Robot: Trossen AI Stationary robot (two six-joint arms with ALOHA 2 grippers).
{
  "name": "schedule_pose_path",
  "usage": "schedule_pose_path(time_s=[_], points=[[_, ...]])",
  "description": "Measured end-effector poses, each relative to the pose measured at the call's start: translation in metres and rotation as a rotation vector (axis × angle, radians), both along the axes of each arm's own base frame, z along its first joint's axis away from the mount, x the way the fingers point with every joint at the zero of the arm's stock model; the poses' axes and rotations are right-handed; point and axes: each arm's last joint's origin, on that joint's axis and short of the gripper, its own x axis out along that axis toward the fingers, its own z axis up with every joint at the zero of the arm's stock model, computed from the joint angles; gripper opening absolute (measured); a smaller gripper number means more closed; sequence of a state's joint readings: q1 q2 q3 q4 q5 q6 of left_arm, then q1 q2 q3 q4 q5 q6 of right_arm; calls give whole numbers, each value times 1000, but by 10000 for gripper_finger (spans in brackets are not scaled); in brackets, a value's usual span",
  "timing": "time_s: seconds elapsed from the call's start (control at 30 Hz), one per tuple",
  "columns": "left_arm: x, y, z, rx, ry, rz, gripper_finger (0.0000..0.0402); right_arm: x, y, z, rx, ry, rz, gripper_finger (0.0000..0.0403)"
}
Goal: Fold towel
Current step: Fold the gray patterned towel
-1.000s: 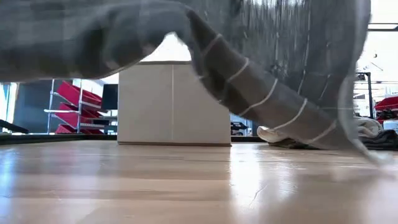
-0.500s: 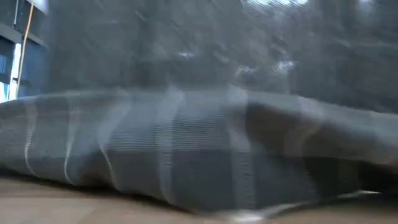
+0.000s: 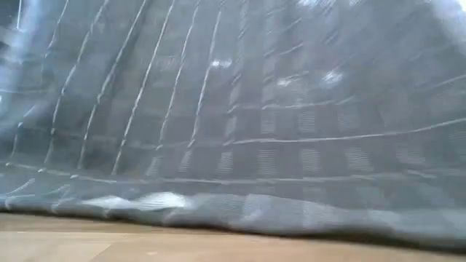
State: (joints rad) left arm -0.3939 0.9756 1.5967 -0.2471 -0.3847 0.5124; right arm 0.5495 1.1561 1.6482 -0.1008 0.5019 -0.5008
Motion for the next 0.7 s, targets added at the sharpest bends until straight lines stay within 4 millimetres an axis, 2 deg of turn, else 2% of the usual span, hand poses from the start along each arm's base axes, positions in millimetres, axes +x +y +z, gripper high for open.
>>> schedule_pose_path(time_s=[0.13, 0.2, 0.37, 0.53, 0.7], points=[[-1, -5, -7, -39, 70, -231, 9, 1, 5, -6, 46, 47, 163, 0], [2, -11, -8, -56, 81, -382, 8, 2, 11, -8, 42, 56, 322, 0], [14, -29, 3, -27, -63, -659, 2, 9, 27, -9, -44, 7, 673, 0], [23, -43, 10, 67, -206, -733, 2, 5, 37, 0, -107, -150, 823, 0], [39, -59, 9, 67, -263, -759, 2, -5, 46, 6, -148, -250, 850, 0]])
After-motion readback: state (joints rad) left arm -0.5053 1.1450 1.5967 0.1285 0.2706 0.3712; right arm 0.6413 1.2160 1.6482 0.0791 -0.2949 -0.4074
